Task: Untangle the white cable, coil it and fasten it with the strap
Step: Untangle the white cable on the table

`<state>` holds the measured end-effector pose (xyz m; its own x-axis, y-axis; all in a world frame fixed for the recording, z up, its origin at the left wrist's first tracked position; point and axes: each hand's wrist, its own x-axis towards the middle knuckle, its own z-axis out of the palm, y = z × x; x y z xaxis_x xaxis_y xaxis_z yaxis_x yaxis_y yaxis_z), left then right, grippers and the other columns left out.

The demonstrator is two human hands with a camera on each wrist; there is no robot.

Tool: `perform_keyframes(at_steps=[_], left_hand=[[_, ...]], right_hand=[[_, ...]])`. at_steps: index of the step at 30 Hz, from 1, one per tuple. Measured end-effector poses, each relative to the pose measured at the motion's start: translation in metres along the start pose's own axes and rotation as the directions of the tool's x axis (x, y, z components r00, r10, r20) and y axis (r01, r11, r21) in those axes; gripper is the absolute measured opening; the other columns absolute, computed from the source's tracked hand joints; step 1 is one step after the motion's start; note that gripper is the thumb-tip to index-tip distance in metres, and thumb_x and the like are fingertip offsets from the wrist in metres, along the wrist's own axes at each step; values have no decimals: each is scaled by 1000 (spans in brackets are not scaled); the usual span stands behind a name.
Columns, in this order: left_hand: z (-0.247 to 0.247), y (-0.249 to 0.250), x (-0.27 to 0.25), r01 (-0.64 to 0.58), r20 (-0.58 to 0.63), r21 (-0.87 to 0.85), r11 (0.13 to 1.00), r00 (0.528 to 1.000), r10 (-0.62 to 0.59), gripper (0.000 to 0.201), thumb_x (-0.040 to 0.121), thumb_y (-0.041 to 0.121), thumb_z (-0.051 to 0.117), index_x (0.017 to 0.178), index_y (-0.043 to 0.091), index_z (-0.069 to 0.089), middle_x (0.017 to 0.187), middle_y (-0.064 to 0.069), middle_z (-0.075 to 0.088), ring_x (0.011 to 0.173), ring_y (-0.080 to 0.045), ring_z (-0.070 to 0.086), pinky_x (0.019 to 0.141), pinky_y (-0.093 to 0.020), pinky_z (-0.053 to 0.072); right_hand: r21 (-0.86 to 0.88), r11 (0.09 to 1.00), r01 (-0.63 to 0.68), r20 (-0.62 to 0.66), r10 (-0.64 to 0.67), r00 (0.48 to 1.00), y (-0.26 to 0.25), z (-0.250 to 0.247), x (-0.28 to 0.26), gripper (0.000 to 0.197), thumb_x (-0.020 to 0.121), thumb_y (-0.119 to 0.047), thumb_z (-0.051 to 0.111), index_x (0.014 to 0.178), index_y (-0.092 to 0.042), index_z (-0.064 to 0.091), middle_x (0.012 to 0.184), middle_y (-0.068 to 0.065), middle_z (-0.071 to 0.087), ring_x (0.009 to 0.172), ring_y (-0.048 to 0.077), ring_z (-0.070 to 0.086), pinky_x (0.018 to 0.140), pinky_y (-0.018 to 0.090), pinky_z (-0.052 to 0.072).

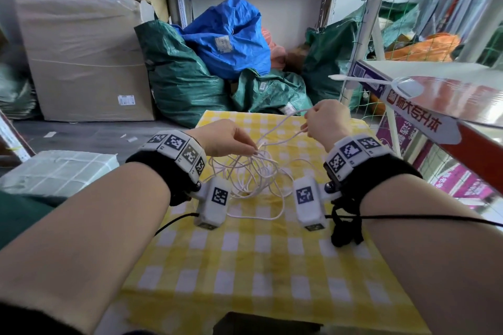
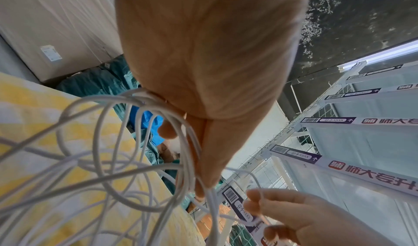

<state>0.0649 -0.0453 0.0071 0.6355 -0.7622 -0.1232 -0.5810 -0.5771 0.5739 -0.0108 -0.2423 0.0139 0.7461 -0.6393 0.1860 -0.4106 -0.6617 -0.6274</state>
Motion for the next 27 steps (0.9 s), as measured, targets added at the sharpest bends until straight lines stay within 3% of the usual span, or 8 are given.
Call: perform_keyframes(at_steps=[3,6,8,11,18,22,25,27], left_hand=[[0,8,-2,-21,17,59,998,1000,20,14,88,28,64,100,27,72,84,12,67,71,2,58,59,-12,39],[3,14,0,-42,-30,66,997,999,44,18,88,21,64,104,19,72,79,13,60,65,9,57,45,-12,39],[5,19,1,-66,-53,63,996,996,69,20,87,17,65,106,16,73,59,10,56,48,3,54,41,-6,32],[5,20,1,-95,-49,96,991,994,100,21,84,17,68,104,21,73,81,5,65,71,-3,53,53,0,33],[5,21,6,-128,-205,-237,963,976,79,14,87,11,62,82,16,50,68,-1,63,47,1,53,48,-9,38],[4,15,7,-49,-186,-160,986,982,19,6,90,11,56,84,13,55,68,-3,63,61,-12,58,61,-21,46],[1,2,6,47,-203,-57,997,978,-58,18,94,15,52,79,11,62,66,-1,63,56,-8,55,47,-9,42],[-1,-1,4,73,-238,-142,987,966,-106,27,97,17,46,77,10,64,65,-2,61,51,-8,52,43,-12,40]], right_hand=[[-248,964,95,12,-95,995,-3,-2,-12,37,92,-4,42,119,-16,64,121,8,62,115,28,54,85,33,48],[-230,906,355,79,-346,935,-14,2,-21,50,88,-1,47,131,-26,56,136,-1,55,128,20,45,100,33,42],[-181,843,507,245,-460,853,-21,9,-25,42,86,-5,57,123,-23,63,129,-2,60,122,16,52,103,29,41],[-243,752,612,395,-500,771,-29,10,-33,26,86,-13,60,108,-20,72,108,-2,70,104,14,61,83,23,45],[53,922,384,78,-387,919,-23,4,-28,25,91,-17,54,81,-1,71,72,7,69,58,14,65,61,29,56],[168,945,280,-159,-254,954,-17,-9,-15,32,93,-17,52,79,6,70,75,19,71,62,24,70,65,39,59],[196,968,154,-290,-93,953,-4,-18,-1,34,92,-18,50,72,2,69,72,18,70,69,32,69,67,47,58],[117,990,77,-224,-49,973,2,-20,2,30,90,-15,50,69,-4,67,76,15,71,75,31,70,72,43,59]])
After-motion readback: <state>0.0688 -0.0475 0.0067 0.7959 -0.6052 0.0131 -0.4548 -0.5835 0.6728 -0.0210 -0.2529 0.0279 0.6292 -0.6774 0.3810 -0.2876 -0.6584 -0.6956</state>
